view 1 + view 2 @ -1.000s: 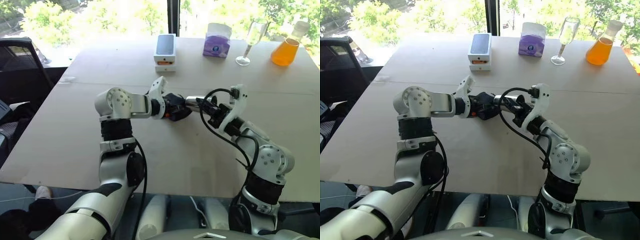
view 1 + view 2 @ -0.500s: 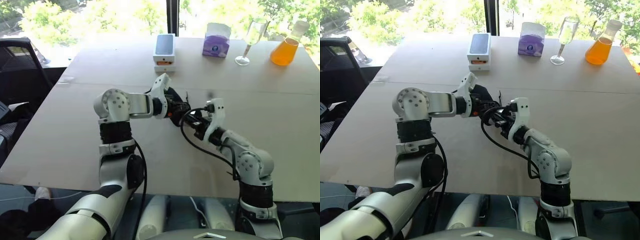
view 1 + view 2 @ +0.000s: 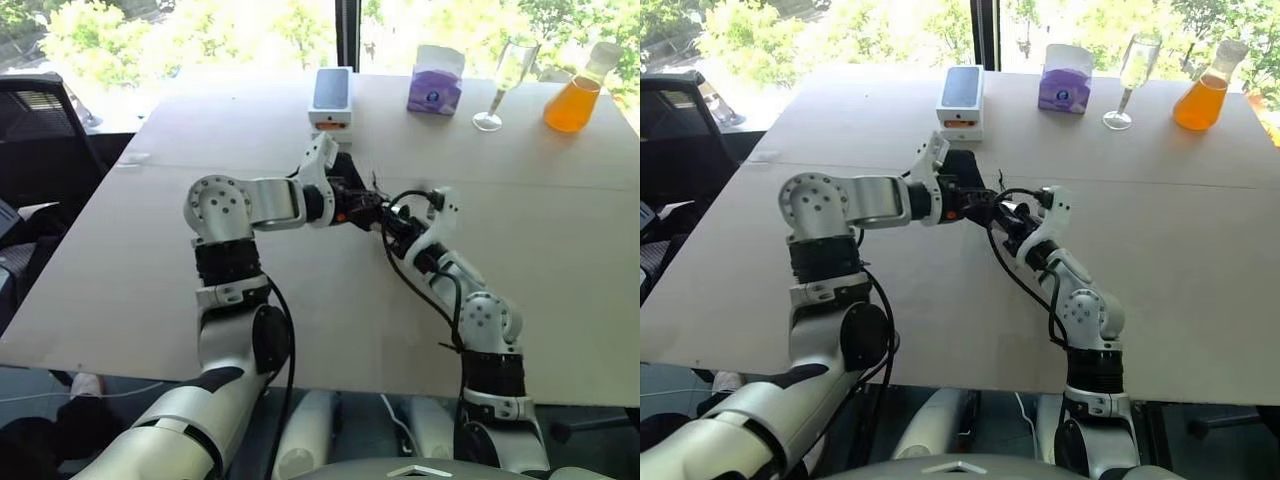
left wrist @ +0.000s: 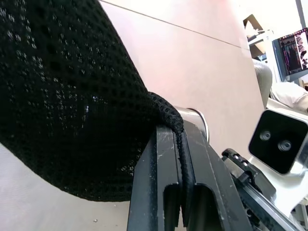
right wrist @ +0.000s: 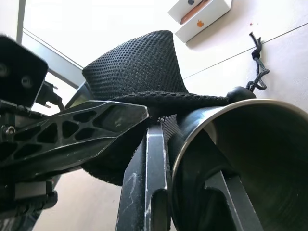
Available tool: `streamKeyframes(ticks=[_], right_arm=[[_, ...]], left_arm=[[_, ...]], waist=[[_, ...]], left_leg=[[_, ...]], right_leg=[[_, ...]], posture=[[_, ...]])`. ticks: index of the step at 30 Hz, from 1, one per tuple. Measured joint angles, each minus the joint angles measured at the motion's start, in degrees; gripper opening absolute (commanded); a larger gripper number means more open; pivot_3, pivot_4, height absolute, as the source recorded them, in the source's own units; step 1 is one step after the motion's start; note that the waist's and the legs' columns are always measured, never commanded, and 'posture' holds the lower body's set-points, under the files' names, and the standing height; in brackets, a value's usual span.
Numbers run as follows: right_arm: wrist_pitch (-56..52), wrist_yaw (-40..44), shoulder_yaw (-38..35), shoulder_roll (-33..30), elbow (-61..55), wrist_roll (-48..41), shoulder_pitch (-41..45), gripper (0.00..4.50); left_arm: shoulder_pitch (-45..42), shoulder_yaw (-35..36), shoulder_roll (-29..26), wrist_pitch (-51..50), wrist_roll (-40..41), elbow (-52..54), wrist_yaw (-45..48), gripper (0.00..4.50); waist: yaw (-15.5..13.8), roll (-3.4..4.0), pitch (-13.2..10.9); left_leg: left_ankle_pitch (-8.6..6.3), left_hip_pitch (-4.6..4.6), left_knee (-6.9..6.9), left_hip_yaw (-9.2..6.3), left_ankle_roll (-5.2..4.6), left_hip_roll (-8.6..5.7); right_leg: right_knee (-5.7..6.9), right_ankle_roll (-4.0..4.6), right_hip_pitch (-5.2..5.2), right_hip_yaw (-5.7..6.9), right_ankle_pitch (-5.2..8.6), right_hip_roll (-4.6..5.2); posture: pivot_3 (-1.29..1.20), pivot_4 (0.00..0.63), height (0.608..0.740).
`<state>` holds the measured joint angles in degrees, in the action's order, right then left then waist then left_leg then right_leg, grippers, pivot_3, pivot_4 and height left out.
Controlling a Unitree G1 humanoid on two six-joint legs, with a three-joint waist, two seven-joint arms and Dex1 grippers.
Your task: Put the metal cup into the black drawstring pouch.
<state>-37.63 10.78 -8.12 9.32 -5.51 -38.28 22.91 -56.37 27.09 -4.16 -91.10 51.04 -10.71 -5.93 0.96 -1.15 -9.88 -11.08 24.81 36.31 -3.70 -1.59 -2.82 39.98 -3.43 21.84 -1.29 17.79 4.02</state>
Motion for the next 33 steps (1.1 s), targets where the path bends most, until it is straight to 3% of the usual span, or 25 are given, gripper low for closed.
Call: streamKeyframes(ticks=[7, 22, 27, 33], right_arm=[[11.37, 6.71, 9.88, -7.33, 2.98, 13.65, 0.83, 0.15], [30.3, 11.7, 16.2, -12.88, 11.13, 31.36, 5.71, 0.15], [33.1, 12.85, 16.2, -12.98, 13.55, 33.31, 6.58, 0.15], [31.19, 14.67, 12.73, -9.82, 14.08, 26.24, 6.91, 0.15]], left_arm=[[0.37, 4.49, 2.16, -1.32, 0.45, 0.71, -2.93, 0.0], [-1.91, 12.36, 3.94, -1.12, 6.63, -1.89, -12.1, 0.0], [-2.84, 12.84, 3.39, -1.23, 7.09, -3.62, -13.46, 0.0], [-2.94, 12.73, 2.34, -1.31, 9.44, -2.94, -13.3, 0.0]], waist=[[0.57, 0.0, 0.0], [1.1, -0.02, -0.01], [1.13, -0.02, -0.01], [1.17, -0.02, -0.01]], left_leg=[[0.0, -0.03, 0.01, 0.06, 0.0, 0.01], [0.0, -0.03, 0.03, 0.04, 0.01, 0.01], [0.01, -0.03, 0.02, 0.05, 0.02, 0.01], [0.01, -0.02, 0.03, 0.03, 0.02, 0.01]], right_leg=[[0.02, 0.0, -0.01, -0.02, 0.0, -0.05], [0.04, -0.01, -0.02, 0.0, 0.0, -0.03], [0.02, -0.01, -0.02, -0.01, 0.0, -0.03], [0.01, -0.01, -0.04, 0.01, 0.0, -0.02]], posture=[[0.0, 0.15, 0.74], [0.0, 0.15, 0.74], [0.0, 0.15, 0.74], [0.0, 0.15, 0.74]])
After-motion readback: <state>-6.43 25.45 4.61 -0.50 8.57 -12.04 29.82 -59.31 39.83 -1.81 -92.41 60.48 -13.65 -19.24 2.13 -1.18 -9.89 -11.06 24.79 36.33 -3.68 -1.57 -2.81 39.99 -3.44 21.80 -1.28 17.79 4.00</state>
